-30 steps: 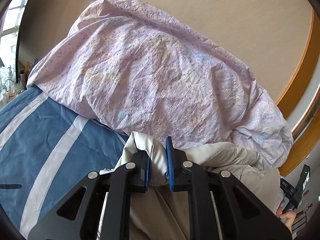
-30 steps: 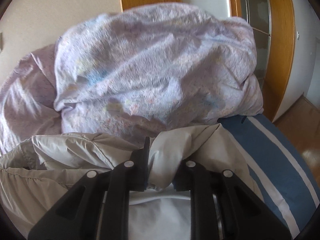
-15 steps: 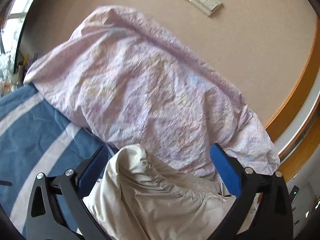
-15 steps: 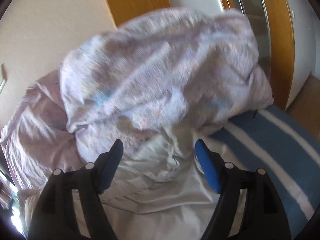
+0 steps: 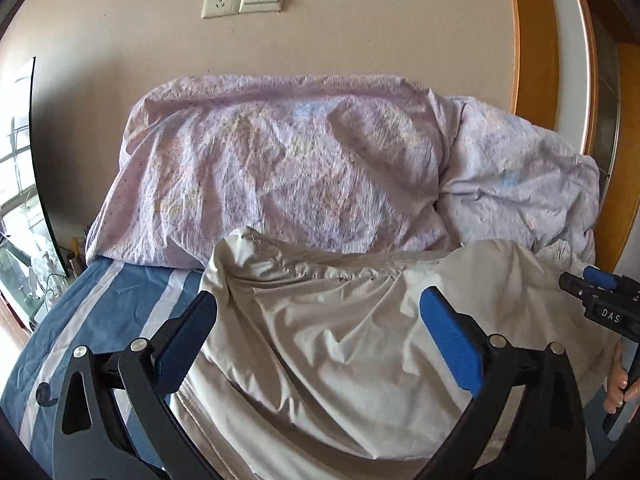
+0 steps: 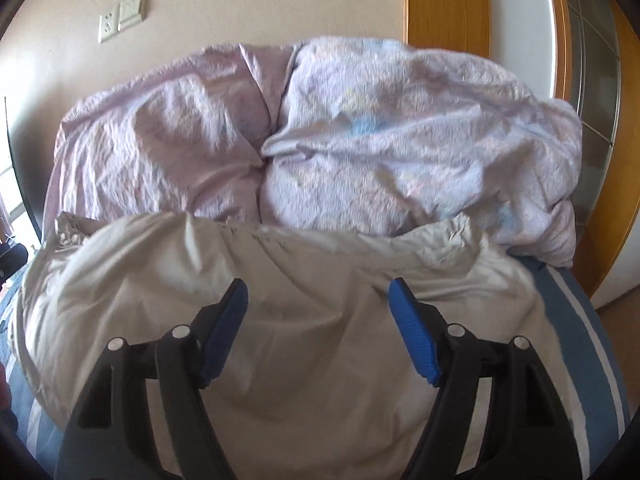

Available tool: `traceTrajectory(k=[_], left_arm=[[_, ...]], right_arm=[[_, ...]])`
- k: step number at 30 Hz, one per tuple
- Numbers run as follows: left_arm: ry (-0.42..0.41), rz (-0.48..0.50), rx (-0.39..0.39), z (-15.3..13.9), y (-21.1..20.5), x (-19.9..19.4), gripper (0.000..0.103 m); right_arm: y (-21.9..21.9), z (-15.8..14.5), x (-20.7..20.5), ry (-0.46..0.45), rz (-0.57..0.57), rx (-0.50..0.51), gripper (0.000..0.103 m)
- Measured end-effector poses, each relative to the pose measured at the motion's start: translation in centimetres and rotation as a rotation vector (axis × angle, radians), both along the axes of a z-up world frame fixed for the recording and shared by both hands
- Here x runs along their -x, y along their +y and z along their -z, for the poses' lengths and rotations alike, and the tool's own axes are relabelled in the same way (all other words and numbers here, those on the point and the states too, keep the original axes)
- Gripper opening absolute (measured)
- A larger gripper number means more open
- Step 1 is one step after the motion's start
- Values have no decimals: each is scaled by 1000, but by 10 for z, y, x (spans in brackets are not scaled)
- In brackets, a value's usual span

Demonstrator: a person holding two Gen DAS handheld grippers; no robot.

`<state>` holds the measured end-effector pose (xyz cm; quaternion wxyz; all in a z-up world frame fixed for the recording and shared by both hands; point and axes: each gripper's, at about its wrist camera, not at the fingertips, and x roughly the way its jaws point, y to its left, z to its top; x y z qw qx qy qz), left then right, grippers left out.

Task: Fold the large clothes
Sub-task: 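Open both grippers and press the folded jacket flat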

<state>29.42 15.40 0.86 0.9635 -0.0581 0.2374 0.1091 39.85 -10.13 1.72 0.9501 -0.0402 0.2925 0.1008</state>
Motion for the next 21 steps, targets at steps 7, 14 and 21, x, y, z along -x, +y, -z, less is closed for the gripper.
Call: traceTrajectory(k=[7,14,21], left_arm=[[124,-79,-8,36,6,-36,102],[177,-116,51,54,18,-62,102],[197,-139,60,71,23,-85,102]], right_arm=[[11,41,-38,116,80,48,73],[13,67,-63,175,130,42,77],[10,82,-78,182,139,1,79]])
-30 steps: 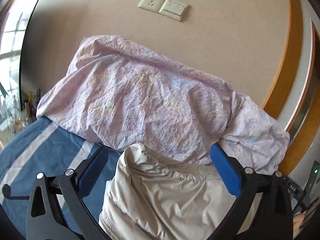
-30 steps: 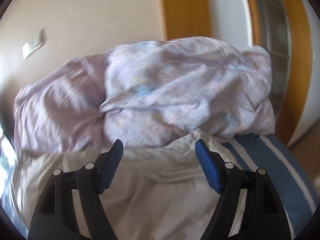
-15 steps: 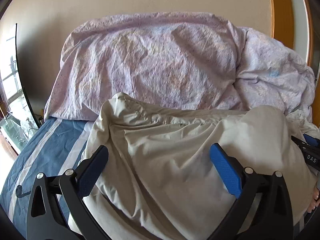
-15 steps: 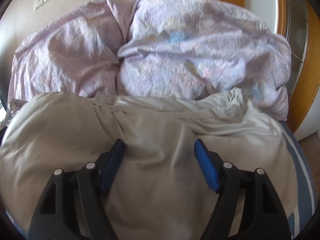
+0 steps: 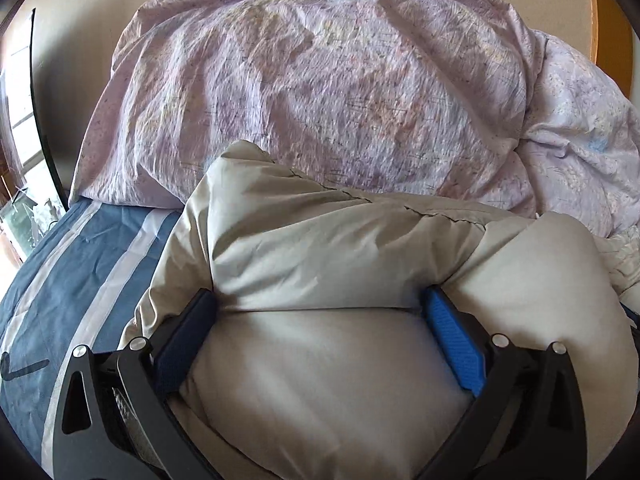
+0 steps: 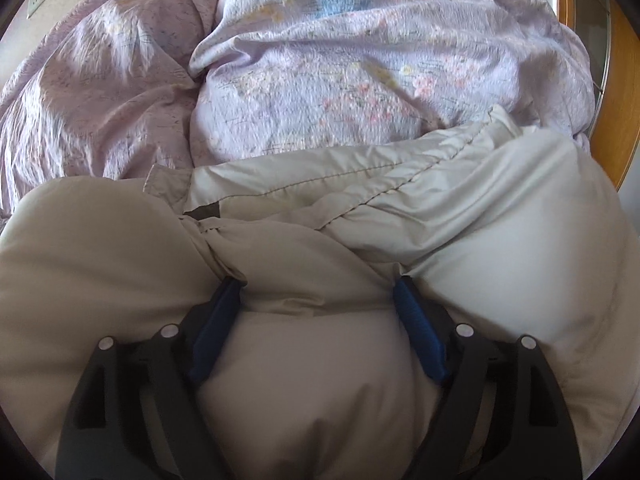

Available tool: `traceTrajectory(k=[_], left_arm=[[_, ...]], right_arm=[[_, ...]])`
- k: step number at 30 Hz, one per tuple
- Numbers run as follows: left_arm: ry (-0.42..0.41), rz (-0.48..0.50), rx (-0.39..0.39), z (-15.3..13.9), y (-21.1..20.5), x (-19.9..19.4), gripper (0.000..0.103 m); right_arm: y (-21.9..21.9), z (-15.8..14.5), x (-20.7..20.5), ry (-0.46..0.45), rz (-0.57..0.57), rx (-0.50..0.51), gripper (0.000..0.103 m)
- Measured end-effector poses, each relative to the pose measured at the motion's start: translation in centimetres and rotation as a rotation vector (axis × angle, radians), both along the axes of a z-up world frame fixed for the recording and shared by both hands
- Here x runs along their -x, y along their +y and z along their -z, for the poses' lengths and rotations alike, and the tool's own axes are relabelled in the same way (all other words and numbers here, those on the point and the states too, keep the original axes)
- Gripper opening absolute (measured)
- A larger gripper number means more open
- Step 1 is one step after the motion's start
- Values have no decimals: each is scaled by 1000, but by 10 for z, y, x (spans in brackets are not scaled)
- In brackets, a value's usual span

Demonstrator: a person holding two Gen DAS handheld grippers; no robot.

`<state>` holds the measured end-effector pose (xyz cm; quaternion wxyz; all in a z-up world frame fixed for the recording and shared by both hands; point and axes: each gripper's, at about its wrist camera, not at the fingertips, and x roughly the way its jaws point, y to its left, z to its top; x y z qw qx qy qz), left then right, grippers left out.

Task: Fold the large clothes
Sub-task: 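Open both grippers and press the folded jacket flat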

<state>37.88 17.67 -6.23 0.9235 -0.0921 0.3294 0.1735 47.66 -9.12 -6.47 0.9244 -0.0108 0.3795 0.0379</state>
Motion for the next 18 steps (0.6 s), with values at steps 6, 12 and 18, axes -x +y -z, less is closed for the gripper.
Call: traceTrajectory(k=[6,12,18], left_arm=[[44,-16,-28,-1,-2,0,102],[-31,0,-25,-29,5,35,102],[-4,-62,-44,-26,22,31,102]], right_arm=[[-5,-3,3,33,-19,-14,80],[-42,-54,35,-102,-24,-43,80],[-99,-59,13,-113,120,0,80]])
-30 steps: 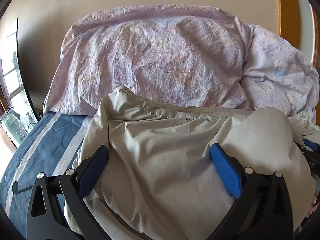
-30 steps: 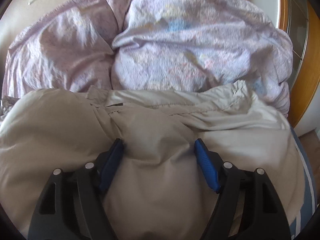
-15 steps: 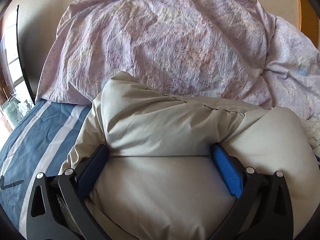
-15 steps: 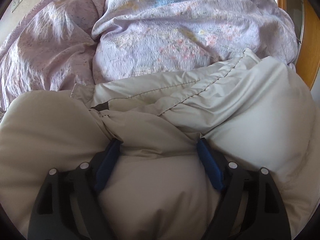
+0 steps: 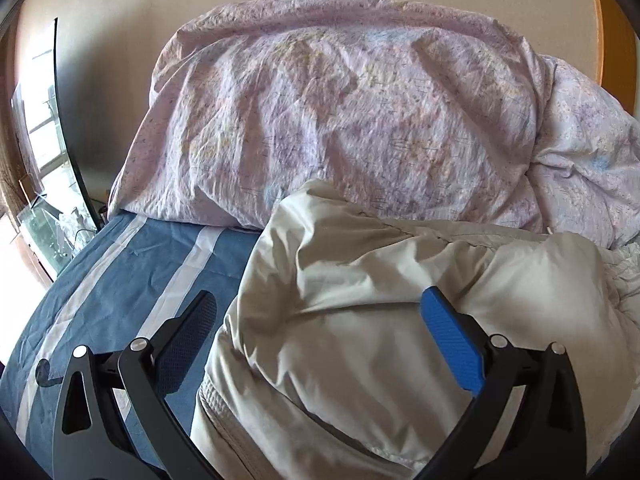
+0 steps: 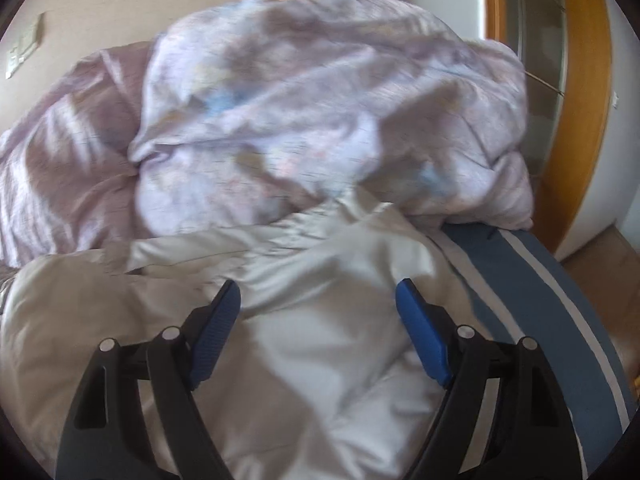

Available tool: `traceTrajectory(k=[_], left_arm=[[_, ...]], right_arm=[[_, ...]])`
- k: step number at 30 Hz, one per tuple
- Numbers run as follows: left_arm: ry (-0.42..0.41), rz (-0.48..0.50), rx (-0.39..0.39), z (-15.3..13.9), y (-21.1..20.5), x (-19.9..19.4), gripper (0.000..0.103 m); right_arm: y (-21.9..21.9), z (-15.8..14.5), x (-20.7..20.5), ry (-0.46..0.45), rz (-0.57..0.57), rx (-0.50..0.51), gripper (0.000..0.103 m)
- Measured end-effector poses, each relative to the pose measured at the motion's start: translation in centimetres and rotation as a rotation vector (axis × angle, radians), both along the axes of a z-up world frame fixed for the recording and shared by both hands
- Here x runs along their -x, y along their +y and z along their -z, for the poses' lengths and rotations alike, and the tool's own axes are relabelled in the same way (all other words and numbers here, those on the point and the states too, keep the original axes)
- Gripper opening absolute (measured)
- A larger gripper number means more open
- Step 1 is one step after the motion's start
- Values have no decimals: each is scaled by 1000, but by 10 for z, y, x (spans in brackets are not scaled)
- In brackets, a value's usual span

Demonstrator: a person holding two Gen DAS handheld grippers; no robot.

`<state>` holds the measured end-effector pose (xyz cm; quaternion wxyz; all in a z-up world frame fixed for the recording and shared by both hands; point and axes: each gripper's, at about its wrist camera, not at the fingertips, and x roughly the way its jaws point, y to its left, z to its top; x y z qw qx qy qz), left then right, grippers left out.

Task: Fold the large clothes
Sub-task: 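Open both grippers and press the folded jacket flat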

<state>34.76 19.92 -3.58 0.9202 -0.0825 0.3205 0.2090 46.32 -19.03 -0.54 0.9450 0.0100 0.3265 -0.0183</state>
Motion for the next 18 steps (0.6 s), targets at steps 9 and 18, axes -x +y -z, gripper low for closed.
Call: traceTrajectory(k=[9,18], left_arm=[[47,-45,61,23,21,-6,102],[63,-58,172,42,42,-14,102]], right_arm=[[-24,36,-14,82,83,-20,79],[-27,57,-27,136,108,-15,84]])
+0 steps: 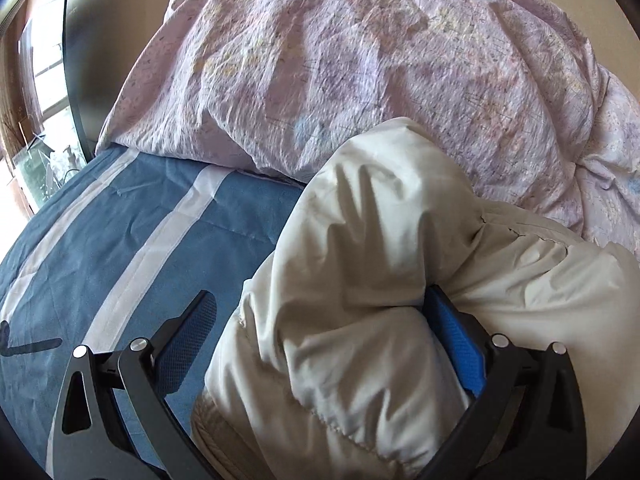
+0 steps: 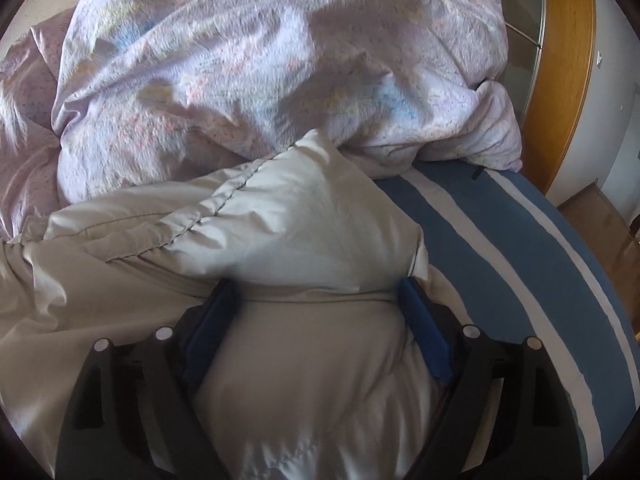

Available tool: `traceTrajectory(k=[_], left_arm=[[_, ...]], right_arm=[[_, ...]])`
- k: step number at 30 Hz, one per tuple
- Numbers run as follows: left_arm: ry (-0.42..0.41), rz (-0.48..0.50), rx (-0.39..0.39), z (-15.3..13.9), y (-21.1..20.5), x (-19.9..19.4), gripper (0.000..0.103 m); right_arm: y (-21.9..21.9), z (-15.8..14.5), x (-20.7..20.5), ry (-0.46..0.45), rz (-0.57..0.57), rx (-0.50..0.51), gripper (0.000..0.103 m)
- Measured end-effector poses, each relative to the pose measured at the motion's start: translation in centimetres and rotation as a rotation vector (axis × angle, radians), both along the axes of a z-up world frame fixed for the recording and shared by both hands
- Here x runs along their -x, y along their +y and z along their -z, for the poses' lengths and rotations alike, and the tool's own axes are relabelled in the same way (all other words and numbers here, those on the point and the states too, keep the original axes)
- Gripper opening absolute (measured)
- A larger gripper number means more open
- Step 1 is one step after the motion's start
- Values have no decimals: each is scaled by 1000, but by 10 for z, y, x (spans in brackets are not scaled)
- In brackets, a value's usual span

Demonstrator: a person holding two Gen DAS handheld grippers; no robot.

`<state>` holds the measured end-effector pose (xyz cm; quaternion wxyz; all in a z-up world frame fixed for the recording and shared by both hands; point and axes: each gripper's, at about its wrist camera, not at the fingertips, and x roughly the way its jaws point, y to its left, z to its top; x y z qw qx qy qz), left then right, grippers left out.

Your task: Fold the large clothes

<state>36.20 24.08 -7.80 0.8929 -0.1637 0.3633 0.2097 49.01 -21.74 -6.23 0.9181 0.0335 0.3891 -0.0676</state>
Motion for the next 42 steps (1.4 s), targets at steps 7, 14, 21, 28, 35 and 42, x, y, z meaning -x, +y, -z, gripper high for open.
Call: traceTrajectory(k=[7,14,21,28,35,42], left_arm=[[-19,18,109,15,18,-1,102],[6,13,84,21,19,-4,102],[35,-9,-2,5,-5,-2,102],[-87,11,150,-27,11,70,102],[-129,-44,342,-21,27,145,102],[-156,-51,547,6,13,176,102]], right_arm=[[-4,12,-7,11,-11,-44,86],[-3,17,-15,41,-11,-34,88],[-2,7,-6,51,-7,-20,88],[-67,-32,69,-19,116,-301,89],[-117,-22,134,22,217,-558,84],[-126,24,149,123,217,-845,74]])
